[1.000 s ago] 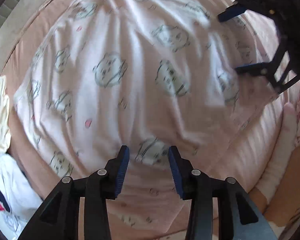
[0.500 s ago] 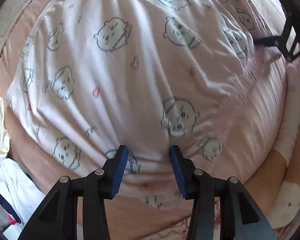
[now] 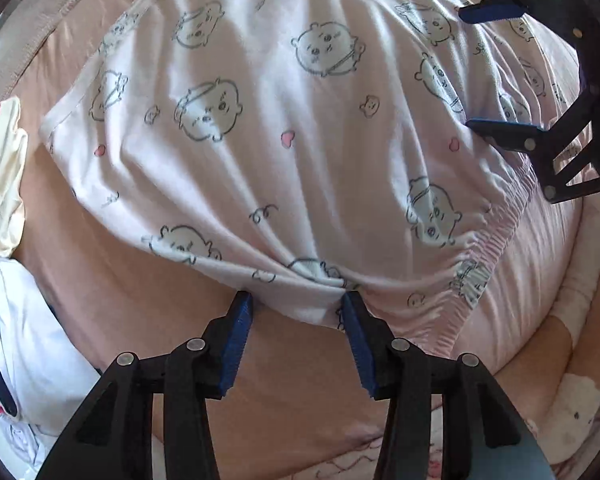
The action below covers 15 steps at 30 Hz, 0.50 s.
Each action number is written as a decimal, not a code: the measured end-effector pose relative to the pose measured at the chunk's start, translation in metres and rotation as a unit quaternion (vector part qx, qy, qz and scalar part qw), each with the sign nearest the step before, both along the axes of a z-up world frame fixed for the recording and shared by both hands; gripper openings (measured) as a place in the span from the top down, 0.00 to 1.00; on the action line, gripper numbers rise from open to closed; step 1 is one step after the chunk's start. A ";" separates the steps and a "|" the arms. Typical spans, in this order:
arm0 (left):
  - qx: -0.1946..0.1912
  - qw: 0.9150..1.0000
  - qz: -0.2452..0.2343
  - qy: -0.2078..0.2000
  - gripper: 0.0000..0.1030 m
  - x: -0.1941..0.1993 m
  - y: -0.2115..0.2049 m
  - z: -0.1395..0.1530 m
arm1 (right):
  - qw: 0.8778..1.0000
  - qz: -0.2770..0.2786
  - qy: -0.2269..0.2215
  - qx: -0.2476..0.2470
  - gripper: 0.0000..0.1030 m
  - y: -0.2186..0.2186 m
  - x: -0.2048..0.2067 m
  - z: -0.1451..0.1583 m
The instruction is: Fold clothes
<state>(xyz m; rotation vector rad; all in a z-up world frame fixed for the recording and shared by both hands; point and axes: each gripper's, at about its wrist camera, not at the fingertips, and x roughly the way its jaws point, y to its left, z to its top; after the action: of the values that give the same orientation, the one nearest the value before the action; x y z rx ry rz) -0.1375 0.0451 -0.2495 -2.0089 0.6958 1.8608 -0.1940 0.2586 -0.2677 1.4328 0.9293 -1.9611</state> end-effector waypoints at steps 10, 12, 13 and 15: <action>0.058 0.996 0.008 0.070 0.51 -0.027 -0.011 0.028 | 0.983 -0.080 -0.121 -0.112 0.09 0.040 -0.004 0.026; 0.043 0.999 0.004 0.029 0.51 -0.030 -0.011 0.006 | 0.977 -0.101 -0.095 -0.162 0.09 0.030 -0.012 0.037; 0.025 1.000 -0.007 0.014 0.50 -0.027 -0.014 -0.003 | 0.983 -0.077 -0.078 -0.145 0.09 0.021 -0.010 0.032; -0.002 1.000 -0.020 -0.004 0.43 -0.019 -0.027 -0.007 | 0.993 -0.033 -0.070 -0.084 0.09 0.010 -0.002 0.013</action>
<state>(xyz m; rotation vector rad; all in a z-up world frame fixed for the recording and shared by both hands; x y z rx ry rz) -0.1561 0.0177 -0.2566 -1.9891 0.7321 1.8298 -0.1957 0.2691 -0.2547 1.4984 0.6471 -1.9085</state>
